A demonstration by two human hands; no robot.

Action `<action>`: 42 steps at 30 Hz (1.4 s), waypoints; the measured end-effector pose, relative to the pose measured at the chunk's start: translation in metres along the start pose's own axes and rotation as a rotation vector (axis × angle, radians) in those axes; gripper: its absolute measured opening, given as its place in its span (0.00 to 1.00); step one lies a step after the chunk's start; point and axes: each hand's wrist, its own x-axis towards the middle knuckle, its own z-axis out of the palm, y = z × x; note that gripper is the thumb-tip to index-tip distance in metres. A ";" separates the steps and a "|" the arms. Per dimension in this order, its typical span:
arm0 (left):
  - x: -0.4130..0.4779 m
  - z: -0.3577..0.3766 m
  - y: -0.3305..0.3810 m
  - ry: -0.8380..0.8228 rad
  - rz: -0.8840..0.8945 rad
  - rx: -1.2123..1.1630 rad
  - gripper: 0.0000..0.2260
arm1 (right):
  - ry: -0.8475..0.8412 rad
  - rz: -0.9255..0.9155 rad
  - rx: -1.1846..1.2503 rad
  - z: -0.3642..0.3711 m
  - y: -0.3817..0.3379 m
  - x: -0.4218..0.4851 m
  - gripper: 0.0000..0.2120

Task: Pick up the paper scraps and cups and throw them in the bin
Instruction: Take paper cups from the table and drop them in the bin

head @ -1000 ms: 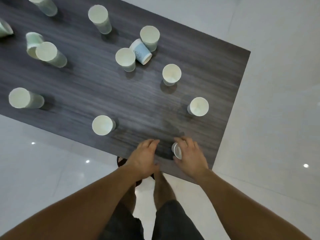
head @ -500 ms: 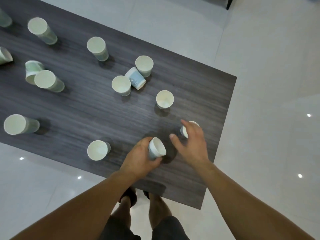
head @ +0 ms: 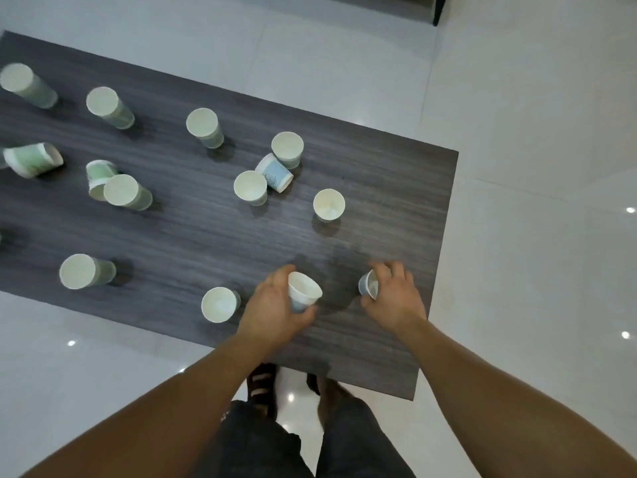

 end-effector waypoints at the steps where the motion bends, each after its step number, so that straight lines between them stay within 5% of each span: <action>1: -0.002 -0.008 0.007 -0.004 0.032 0.032 0.34 | 0.020 -0.002 0.012 -0.007 -0.006 -0.011 0.32; 10: -0.073 -0.063 0.056 -0.128 0.311 0.108 0.33 | 0.354 0.110 0.134 -0.059 -0.061 -0.153 0.29; 18: -0.173 -0.053 0.101 -0.266 0.599 0.293 0.34 | 0.564 0.392 0.307 -0.019 -0.052 -0.330 0.29; 22: -0.238 -0.009 0.136 -0.390 0.819 0.376 0.30 | 0.716 0.577 0.400 0.010 -0.024 -0.423 0.29; 30: -0.421 0.129 0.182 -0.606 1.141 0.528 0.39 | 0.932 0.913 0.537 0.090 0.056 -0.625 0.30; 42: -0.713 0.334 0.173 -0.913 1.483 0.650 0.39 | 0.985 1.359 0.628 0.229 0.162 -0.900 0.32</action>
